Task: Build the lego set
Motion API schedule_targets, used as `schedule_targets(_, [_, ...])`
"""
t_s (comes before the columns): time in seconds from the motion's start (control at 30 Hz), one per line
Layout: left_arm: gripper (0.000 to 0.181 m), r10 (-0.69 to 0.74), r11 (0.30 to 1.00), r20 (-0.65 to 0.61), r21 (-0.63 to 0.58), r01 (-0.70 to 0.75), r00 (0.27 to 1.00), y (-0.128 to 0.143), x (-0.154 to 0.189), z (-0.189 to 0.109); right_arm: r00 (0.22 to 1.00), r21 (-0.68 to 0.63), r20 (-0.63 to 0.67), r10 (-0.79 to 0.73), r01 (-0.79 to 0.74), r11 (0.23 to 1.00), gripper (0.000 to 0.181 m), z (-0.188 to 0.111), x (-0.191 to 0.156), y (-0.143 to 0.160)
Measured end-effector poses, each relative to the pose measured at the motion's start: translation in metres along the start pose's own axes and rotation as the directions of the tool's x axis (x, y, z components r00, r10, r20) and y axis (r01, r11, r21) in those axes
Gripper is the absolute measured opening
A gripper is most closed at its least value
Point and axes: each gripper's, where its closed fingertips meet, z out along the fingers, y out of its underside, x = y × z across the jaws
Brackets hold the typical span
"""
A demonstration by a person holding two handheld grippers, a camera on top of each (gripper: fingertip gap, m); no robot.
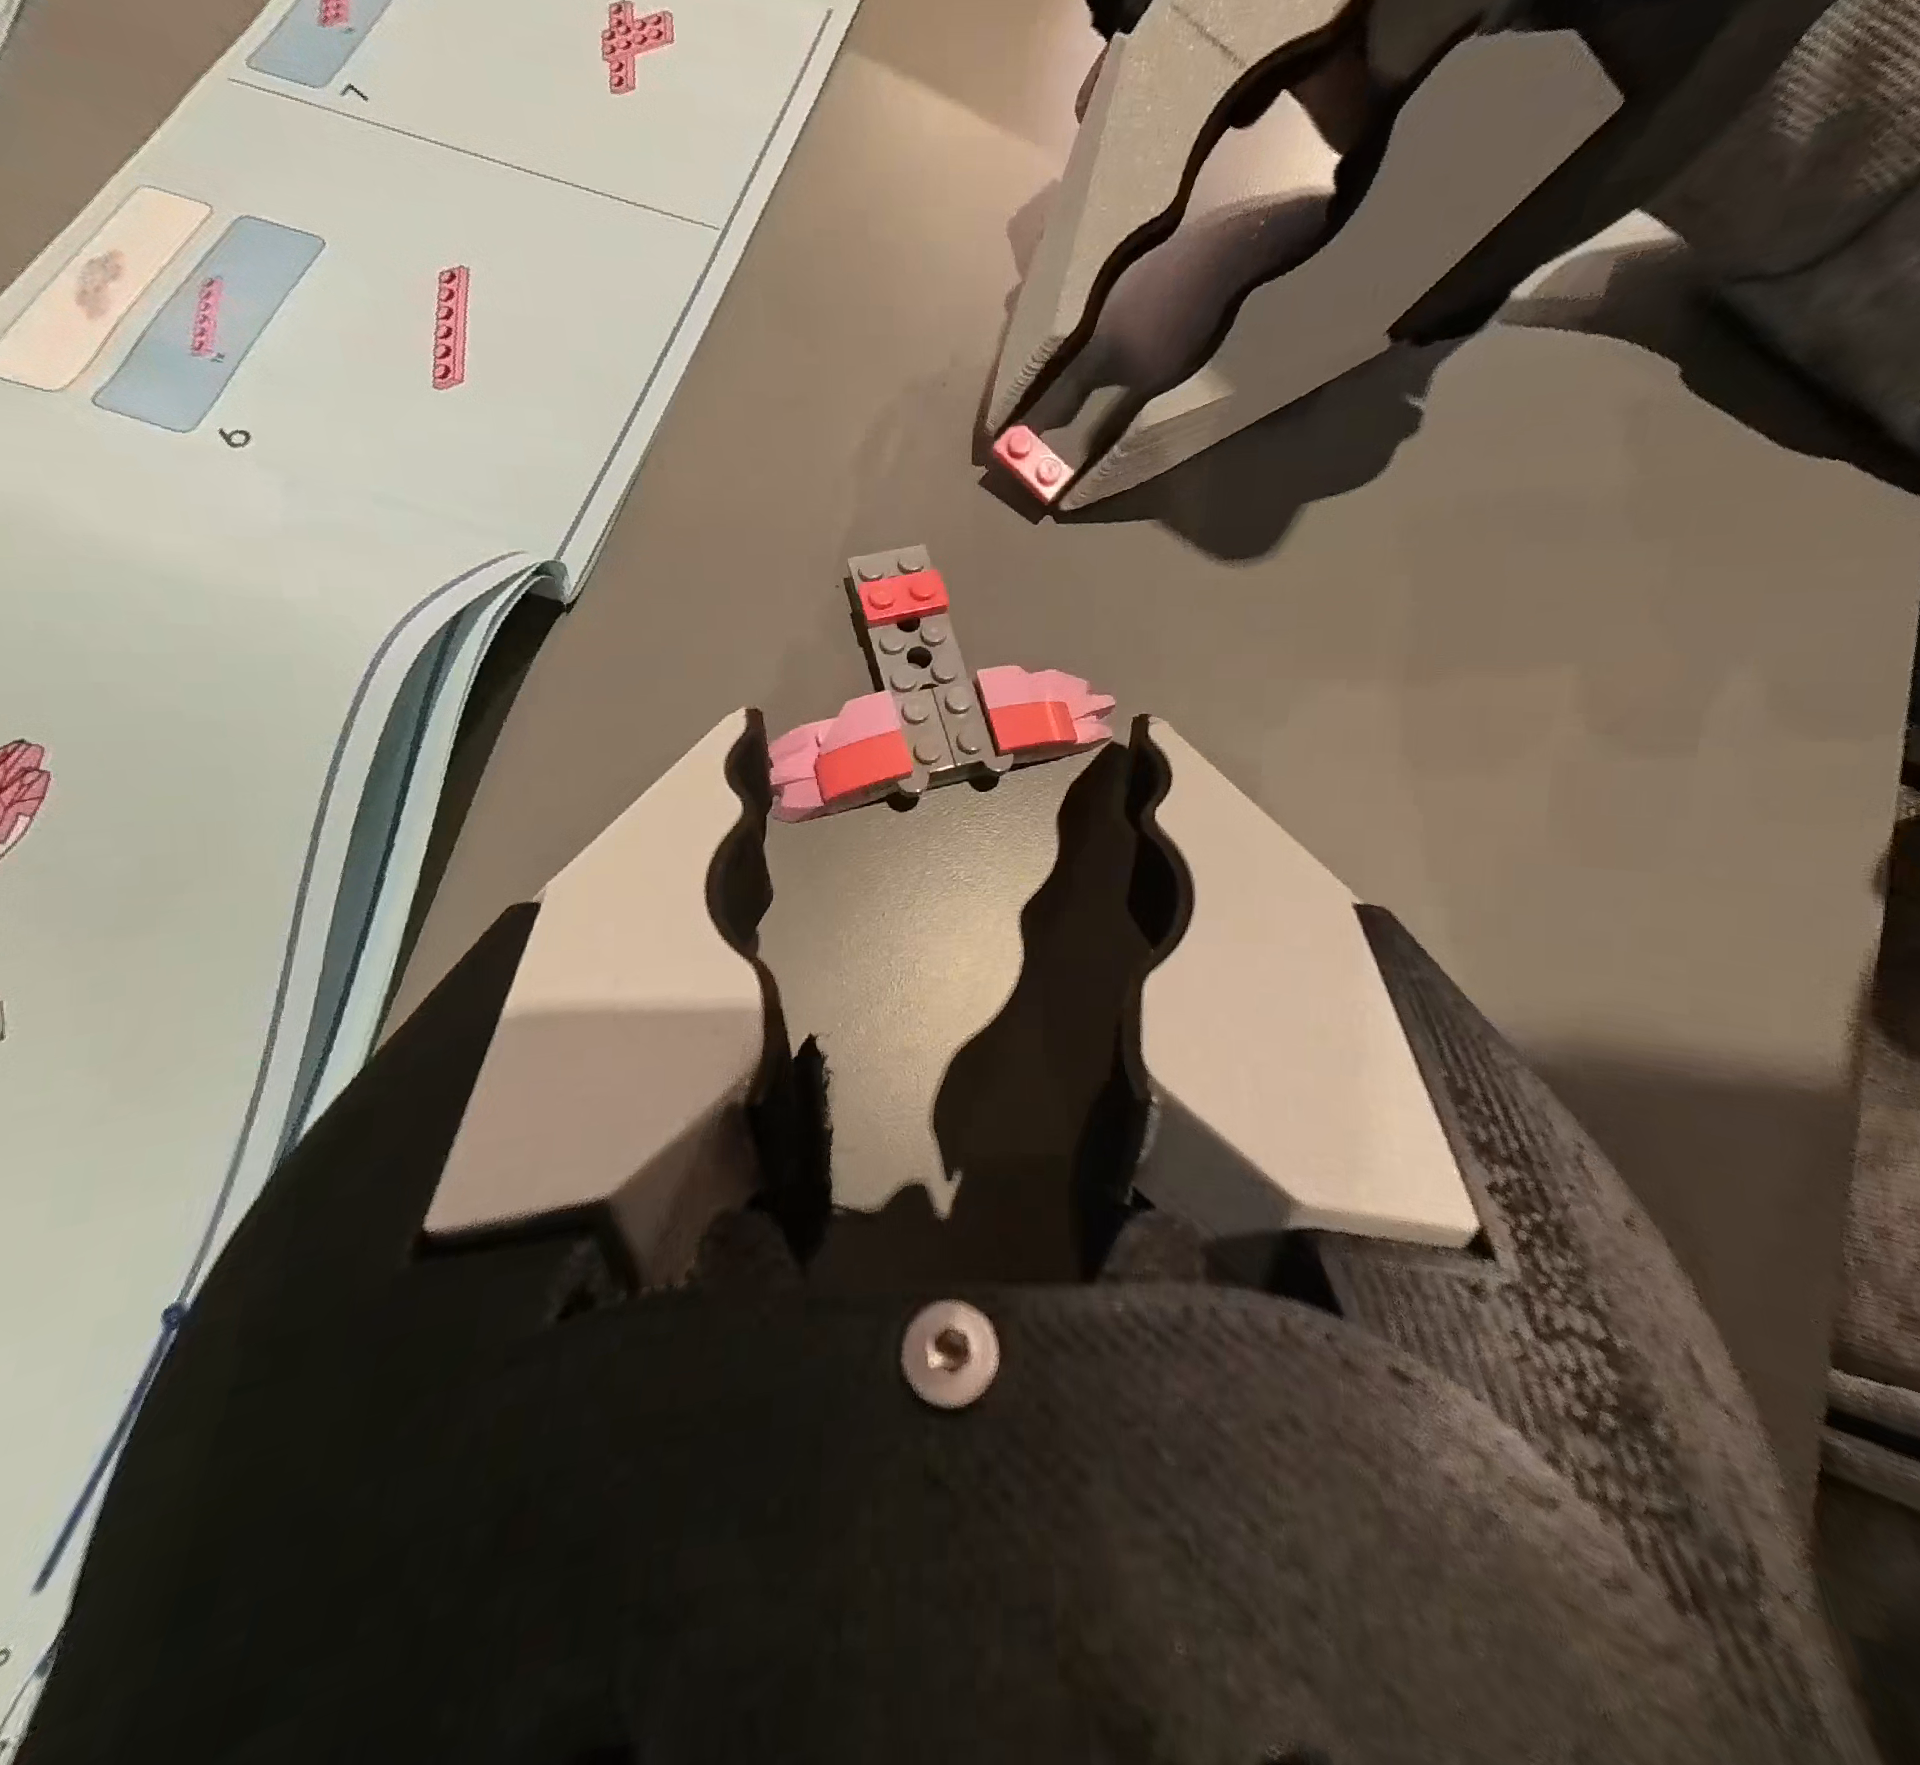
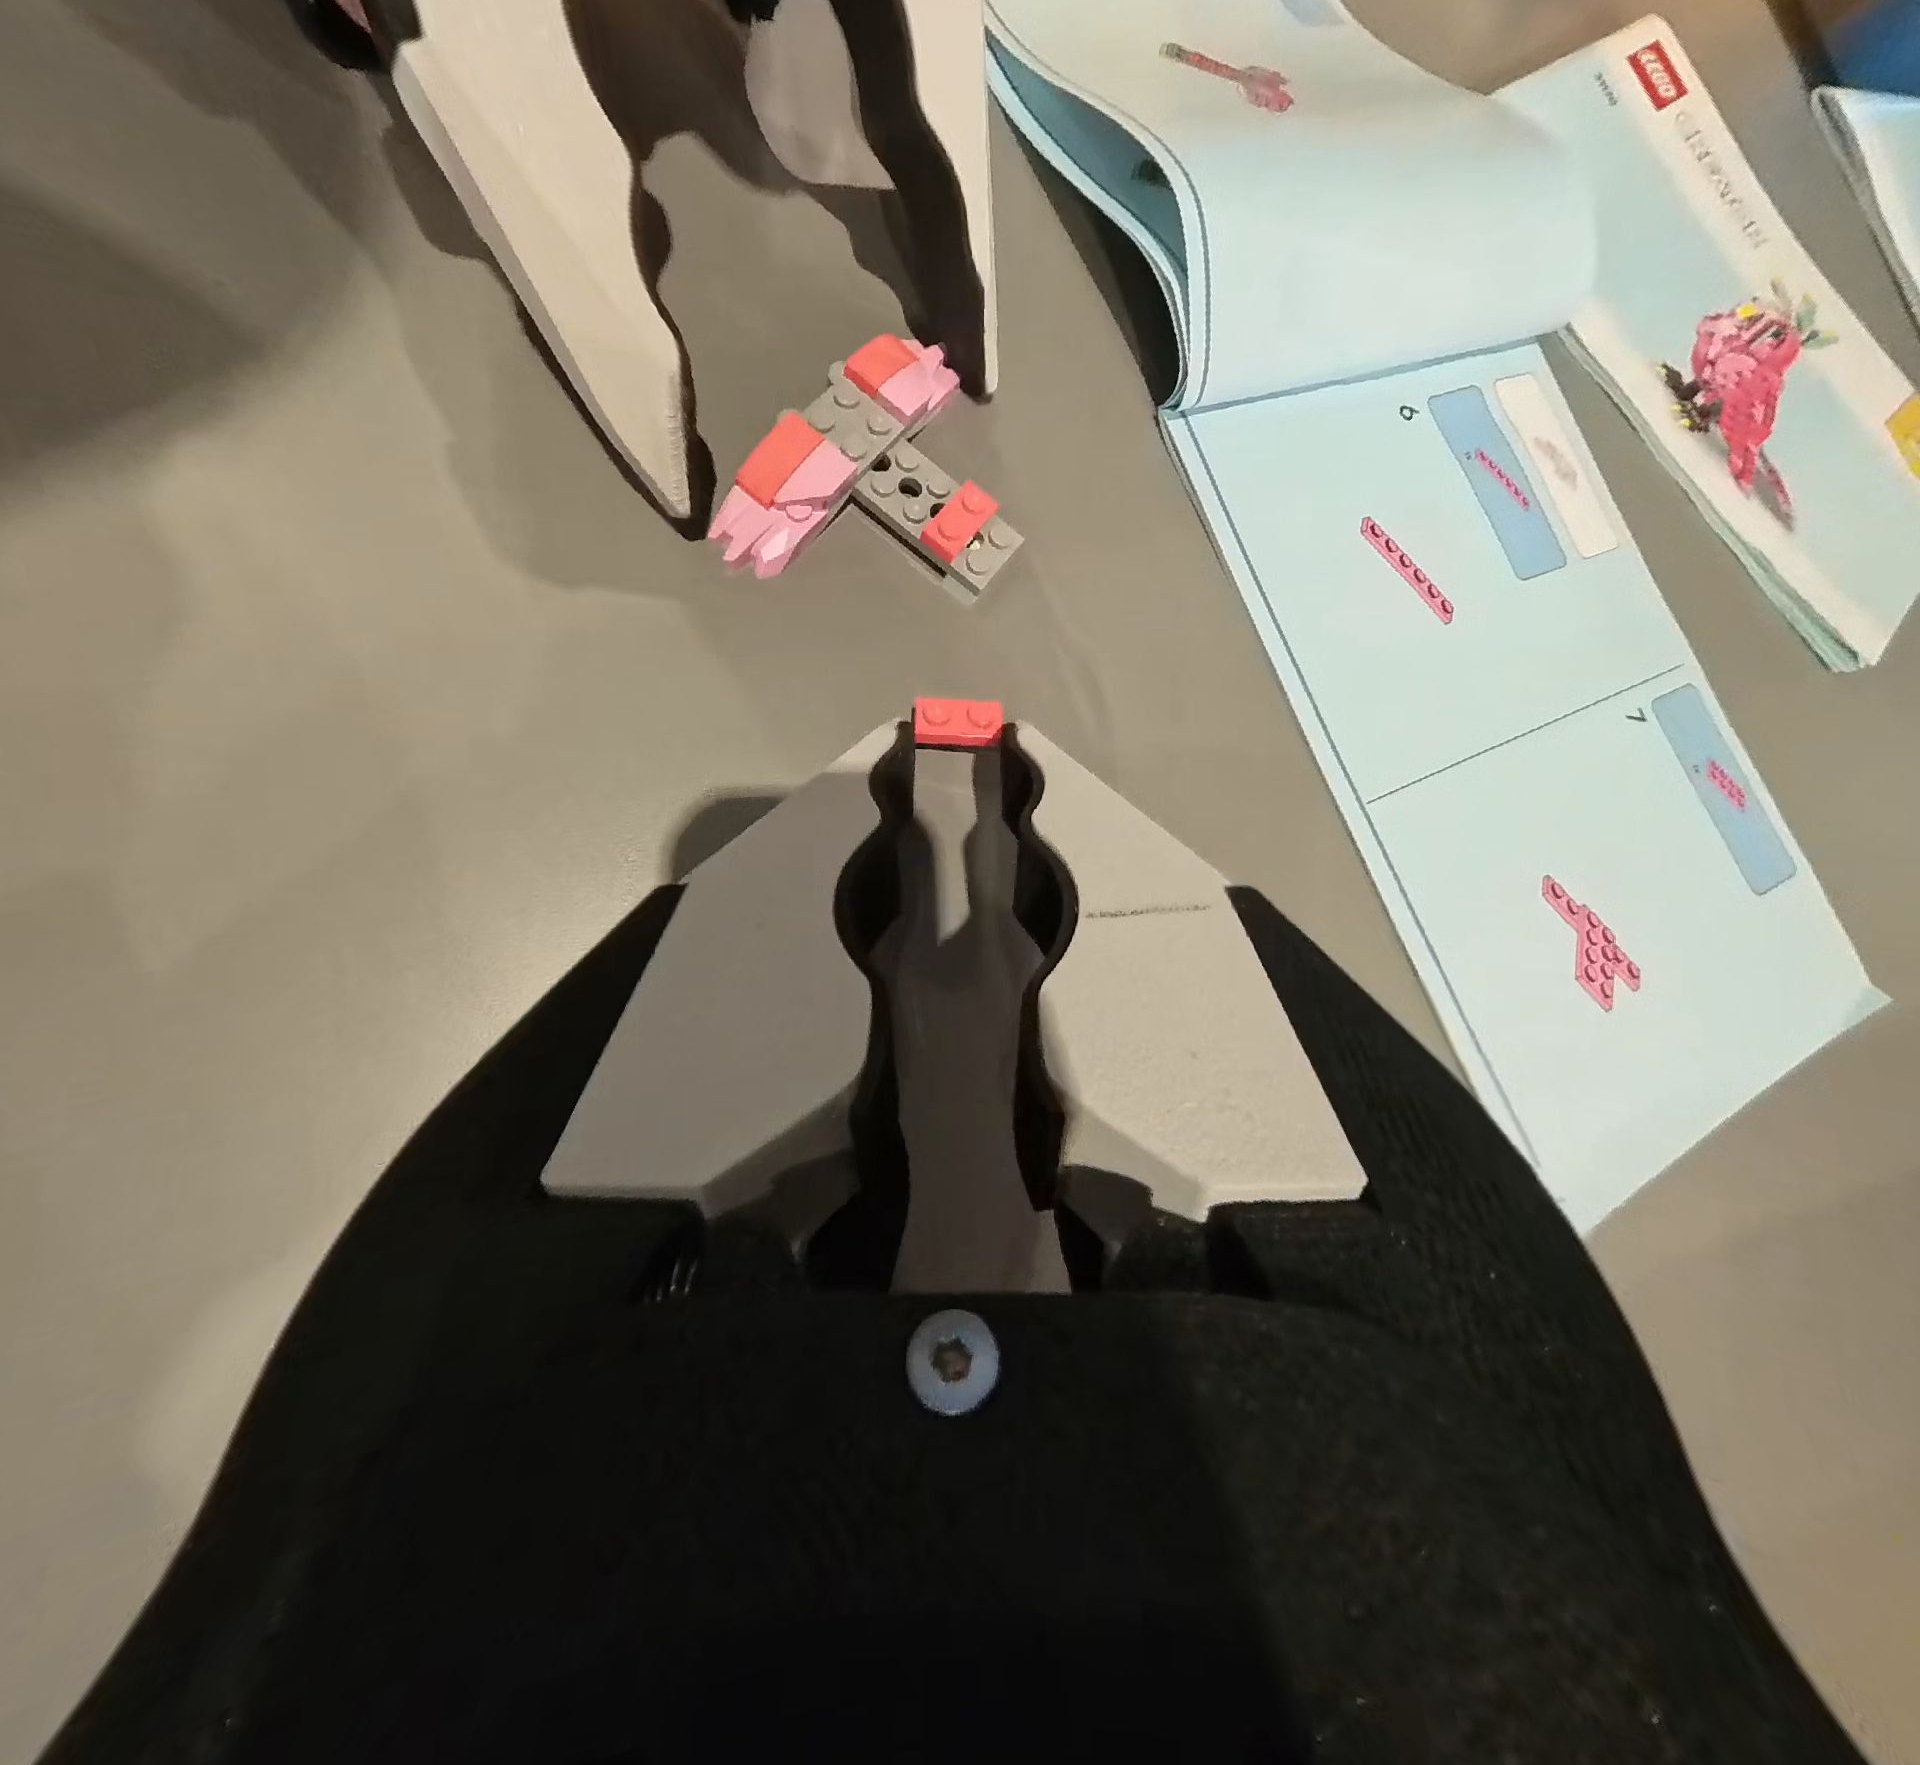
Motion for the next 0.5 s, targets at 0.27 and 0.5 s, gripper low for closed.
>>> schedule_targets(0.27, [0.065,0.004,0.99,-0.036,0.139,0.002,0.999,-0.013,0.005,-0.018,0.995,0.001,0.051,0.087,-0.087,0.996,0.034,-0.002,-0.004,0.0])
schedule_targets(0.5, [0.065,0.078,0.961,-0.044,0.271,-0.063,0.996,-0.029,0.016,-0.034,0.992,0.126,0.114,-0.047,0.033,0.991,0.044,0.012,-0.012,-0.029])
